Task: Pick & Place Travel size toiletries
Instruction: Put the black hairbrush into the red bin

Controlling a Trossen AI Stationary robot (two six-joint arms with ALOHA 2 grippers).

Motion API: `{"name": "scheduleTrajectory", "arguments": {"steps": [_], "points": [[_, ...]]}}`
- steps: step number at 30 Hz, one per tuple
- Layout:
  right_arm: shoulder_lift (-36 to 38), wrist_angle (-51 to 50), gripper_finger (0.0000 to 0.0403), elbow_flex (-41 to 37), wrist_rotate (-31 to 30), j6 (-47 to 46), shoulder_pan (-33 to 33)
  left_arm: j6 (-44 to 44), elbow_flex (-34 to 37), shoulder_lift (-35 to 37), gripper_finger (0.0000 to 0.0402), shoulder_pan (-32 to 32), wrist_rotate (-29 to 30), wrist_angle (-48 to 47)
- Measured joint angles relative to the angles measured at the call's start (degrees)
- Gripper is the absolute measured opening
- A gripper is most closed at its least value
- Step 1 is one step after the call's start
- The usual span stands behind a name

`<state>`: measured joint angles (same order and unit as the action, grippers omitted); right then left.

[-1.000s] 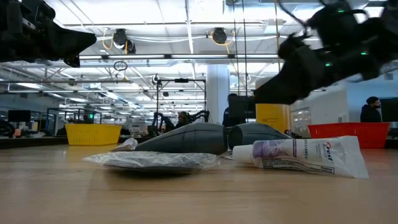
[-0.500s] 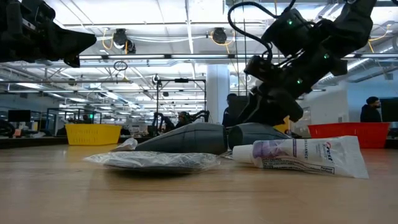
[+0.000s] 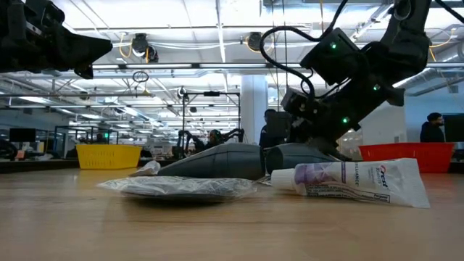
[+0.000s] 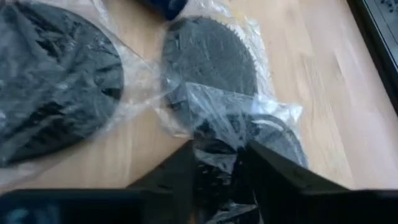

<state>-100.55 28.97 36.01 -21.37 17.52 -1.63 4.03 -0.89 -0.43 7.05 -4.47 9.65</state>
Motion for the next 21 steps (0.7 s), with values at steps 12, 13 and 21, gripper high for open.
{"name": "scheduleTrajectory", "arguments": {"steps": [12, 13, 21], "points": [[14.0, -9.2, 0.0044, 0.1, -18.1, -0.5, -8.8, -0.1, 0.0, 0.0, 0.0026, 0.0, 0.0, 0.0], [16.9, -12.9, 0.0049, 0.0, -20.4, -2.6, -10.1, -0.3, 0.0, 0.0, 0.0026, 0.0, 0.0, -0.1], [37.8, -62.6, 0.0022, 9.6, -22.1, -29.3, -13.8, -1.4, 0.0, 0.0, 0.0026, 0.0, 0.0, 0.0]]}}
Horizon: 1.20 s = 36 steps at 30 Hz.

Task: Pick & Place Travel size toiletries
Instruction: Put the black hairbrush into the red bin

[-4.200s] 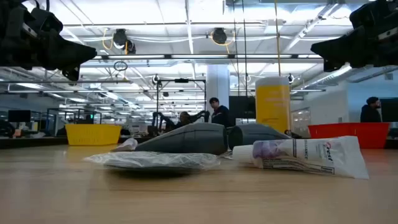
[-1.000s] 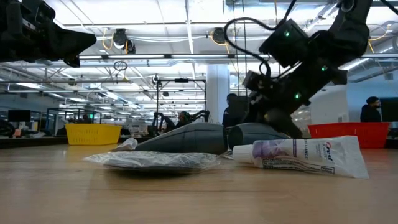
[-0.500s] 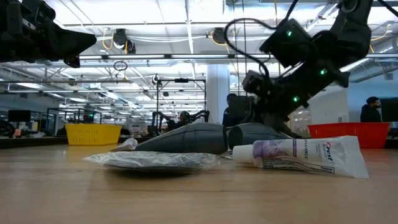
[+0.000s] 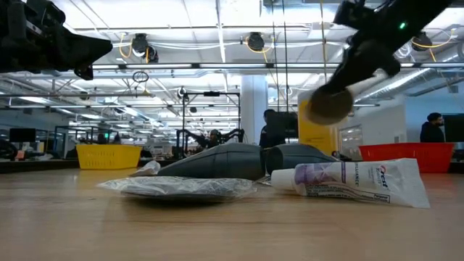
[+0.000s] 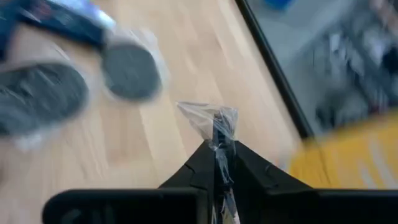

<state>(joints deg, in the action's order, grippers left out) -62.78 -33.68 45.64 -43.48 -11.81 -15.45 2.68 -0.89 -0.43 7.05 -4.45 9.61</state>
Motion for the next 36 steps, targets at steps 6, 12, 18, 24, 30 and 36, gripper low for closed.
{"name": "scheduleTrajectory", "arguments": {"steps": [6, 12, 18, 24, 30, 36], "points": [[2.4, -25.4, 0.0038, 6.2, 0.1, -9.9, 6.9, -0.2, 0.0, 0.0, 0.0026, 0.0, 0.0, 0.8], [0.8, -29.6, 0.0036, 2.9, 0.1, -5.8, 18.7, 0.0, 0.0, 0.0, 0.0026, 0.0, 0.0, 1.0], [-0.1, -23.6, 0.0035, -1.8, 2.0, 3.1, 28.5, 0.0, 0.0, 0.0, 0.0026, 0.0, -0.1, 1.0], [-1.0, -22.5, 0.0059, -1.8, 4.6, 5.6, 34.5, 0.0, 0.0, 0.0, 0.0026, 0.0, -0.1, 1.1], [-2.8, -19.9, 0.0072, -2.9, 4.8, 9.8, 37.7, 0.0, 0.0, 0.0, 0.0026, 0.0, -0.1, 1.1], [-4.4, -19.9, 0.0093, -2.9, 6.4, 10.5, 38.6, 0.0, 0.0, 0.0, 0.0026, 0.0, -0.1, 1.2]]}}
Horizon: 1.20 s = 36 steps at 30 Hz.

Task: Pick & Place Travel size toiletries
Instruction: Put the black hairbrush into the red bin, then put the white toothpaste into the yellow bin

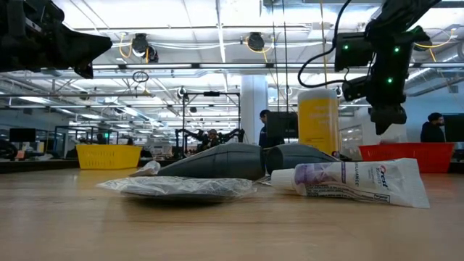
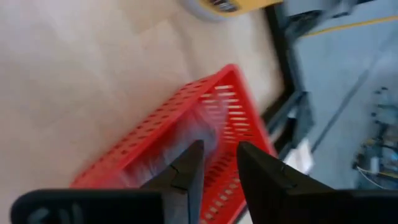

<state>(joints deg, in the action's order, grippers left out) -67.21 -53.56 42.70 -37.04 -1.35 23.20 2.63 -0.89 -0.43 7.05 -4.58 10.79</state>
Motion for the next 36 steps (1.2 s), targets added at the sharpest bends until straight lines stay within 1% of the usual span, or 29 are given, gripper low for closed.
{"name": "scheduleTrajectory", "arguments": {"steps": [2, 3, 8, 12, 14, 16, 19, 20, 23, 25, 27, 30, 34, 36], "points": [[0.0, 0.2, 0.0105, 0.0, 2.8, 0.9, 0.0, 0.0, 0.0, 0.0, 0.0026, 0.0, 0.0, 0.0], [-0.2, 0.2, 0.0111, 0.0, 3.2, 0.9, 0.2, 0.0, 0.0, 0.0, 0.0026, 0.0, 0.0, 0.0], [-0.9, -0.1, 0.0144, 0.2, 2.3, 0.6, 1.7, -0.1, 0.0, 0.0, 0.0026, 0.0, 0.0, 0.0], [-0.7, -1.6, 0.0166, 3.3, 2.7, -5.5, 1.9, -0.1, 0.0, 0.0, 0.0026, 0.0, 0.0, 0.0], [-0.5, -1.1, 0.017, 5.4, 5.3, -8.8, 0.7, -0.2, 0.0, 0.0, 0.0026, 0.0, 0.0, 0.1], [-0.5, 1.1, 0.017, 7.0, 9.7, -10.7, -1.6, -0.8, 0.0, 0.0, 0.0026, 0.0, 0.0, 1.0], [-0.5, 12.1, 0.016, 7.4, 15.7, -11.3, -7.4, -1.3, 0.0, 0.0, 0.0026, 0.0, 0.0, 3.4], [-0.6, 16.7, 0.0156, 7.0, 16.8, -11.2, -9.9, -1.4, 0.0, 0.0, 0.0026, 0.0, 0.0, 4.1], [-2.0, 32.6, 0.0144, 4.5, 17.7, -10.1, -17.8, -2.2, 0.0, -0.6, 0.0026, 0.0, 1.3, 4.8], [-3.9, 43.4, 0.0135, 2.3, 17.6, -8.1, -22.8, -3.6, 0.0, -2.2, 0.0026, 0.0, 4.4, 4.8], [-6.8, 53.5, 0.0128, 0.4, 16.1, -6.1, -27.4, -4.8, -0.1, -4.7, 0.0026, 0.0, 7.6, 4.8], [-13.2, 64.1, 0.0118, -1.3, 12.6, -4.0, -32.8, -7.3, -1.2, -10.3, 0.0026, -0.5, 11.9, 4.7], [-22.1, 72.0, 0.0104, -1.4, 6.6, -3.7, -38.3, -12.2, -3.2, -20.1, 0.0026, -3.3, 15.3, 5.7], [-25.9, 74.0, 0.0098, -1.4, 3.0, -4.0, -40.6, -13.8, -4.3, -26.2, 0.0026, -5.4, 18.7, 6.1]]}}
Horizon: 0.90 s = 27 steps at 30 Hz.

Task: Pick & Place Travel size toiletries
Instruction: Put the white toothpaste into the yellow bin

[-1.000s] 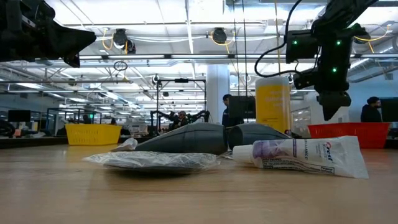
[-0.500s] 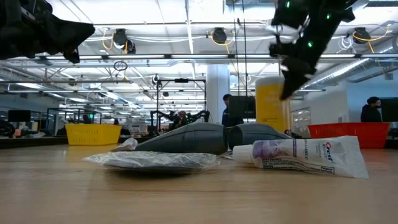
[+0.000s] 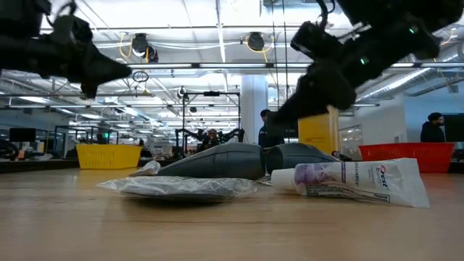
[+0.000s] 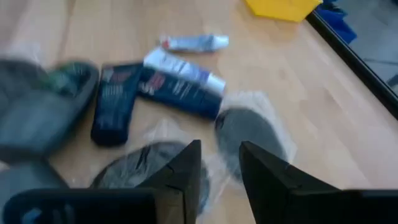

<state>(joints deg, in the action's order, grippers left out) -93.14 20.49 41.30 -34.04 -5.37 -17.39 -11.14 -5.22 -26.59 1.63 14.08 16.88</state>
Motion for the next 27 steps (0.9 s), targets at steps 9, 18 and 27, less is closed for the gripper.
{"name": "scheduleTrajectory", "arguments": {"steps": [9, 18, 27], "points": [[-6.2, 3.7, 0.0082, 0.0, -9.5, -8.1, -5.9, 1.1, -19.1, -24.5, 0.0026, -8.1, 12.6, -8.6], [-5.5, 7.8, 0.0124, 0.0, -9.3, -17.4, -6.2, -6.0, -40.7, -41.5, 0.0026, -12.8, 14.5, -37.7], [-5.6, 8.5, 0.0189, 0.0, -7.3, -16.6, -6.4, -26.3, -43.9, -49.2, 0.0042, -12.0, 7.1, -45.9]]}}
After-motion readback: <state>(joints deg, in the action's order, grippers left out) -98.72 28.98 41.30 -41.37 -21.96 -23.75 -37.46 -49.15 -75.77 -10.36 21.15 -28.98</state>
